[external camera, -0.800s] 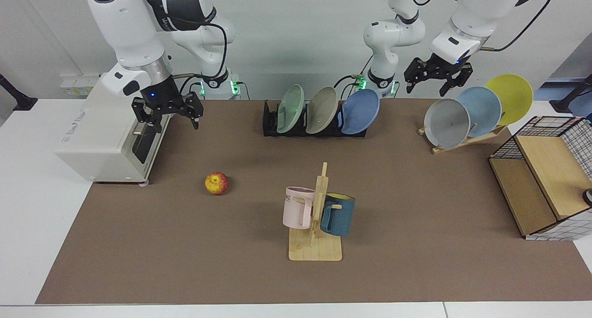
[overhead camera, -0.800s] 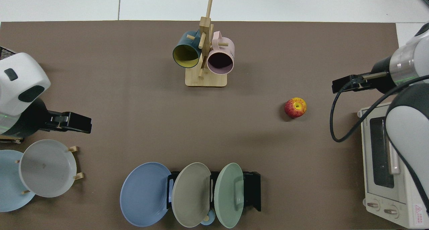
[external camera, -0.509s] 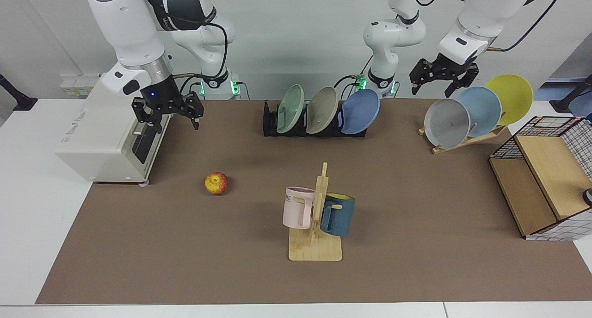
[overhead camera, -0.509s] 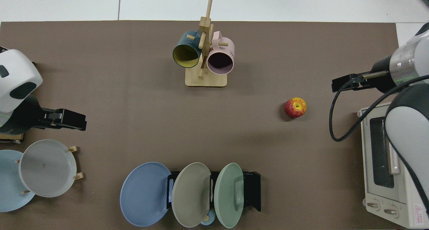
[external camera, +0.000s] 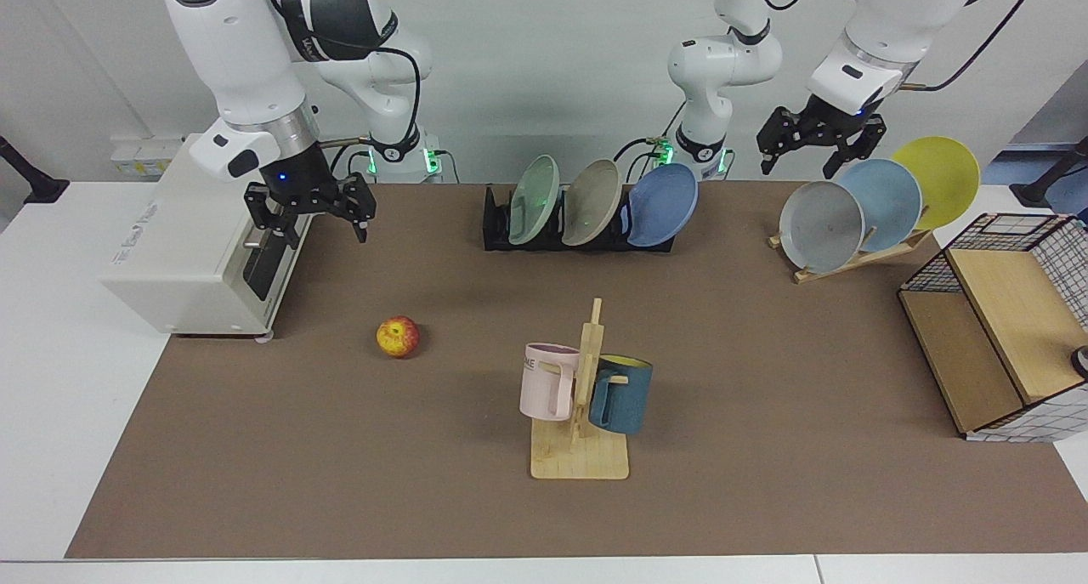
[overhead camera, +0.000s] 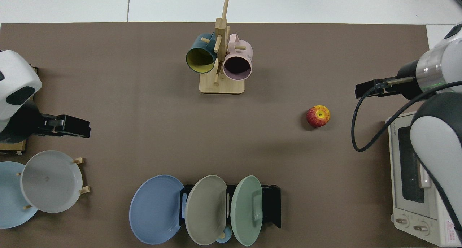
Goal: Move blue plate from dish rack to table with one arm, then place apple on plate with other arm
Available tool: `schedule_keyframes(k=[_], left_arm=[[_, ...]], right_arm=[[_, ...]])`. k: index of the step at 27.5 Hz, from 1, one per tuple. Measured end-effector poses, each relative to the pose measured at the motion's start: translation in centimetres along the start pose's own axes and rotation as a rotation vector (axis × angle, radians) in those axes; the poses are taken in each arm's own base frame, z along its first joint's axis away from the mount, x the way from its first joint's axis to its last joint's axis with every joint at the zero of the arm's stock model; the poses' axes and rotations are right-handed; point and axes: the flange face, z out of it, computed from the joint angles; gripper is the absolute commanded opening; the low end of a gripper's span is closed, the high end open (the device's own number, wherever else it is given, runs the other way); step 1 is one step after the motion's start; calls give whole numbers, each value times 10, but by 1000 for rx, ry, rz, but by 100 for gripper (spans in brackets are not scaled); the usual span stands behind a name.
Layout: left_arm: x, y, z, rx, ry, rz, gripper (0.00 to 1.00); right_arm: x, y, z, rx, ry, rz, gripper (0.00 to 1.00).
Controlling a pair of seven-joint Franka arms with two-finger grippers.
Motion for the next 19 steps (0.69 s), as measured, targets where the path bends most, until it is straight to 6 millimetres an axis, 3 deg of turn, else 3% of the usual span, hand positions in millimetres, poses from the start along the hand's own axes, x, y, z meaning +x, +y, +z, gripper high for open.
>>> schedule_keyframes(k=[19], left_arm=[[-3,-1,-3,5,3,-3,100]], right_arm=[[4,0,26,1,29,5,100]])
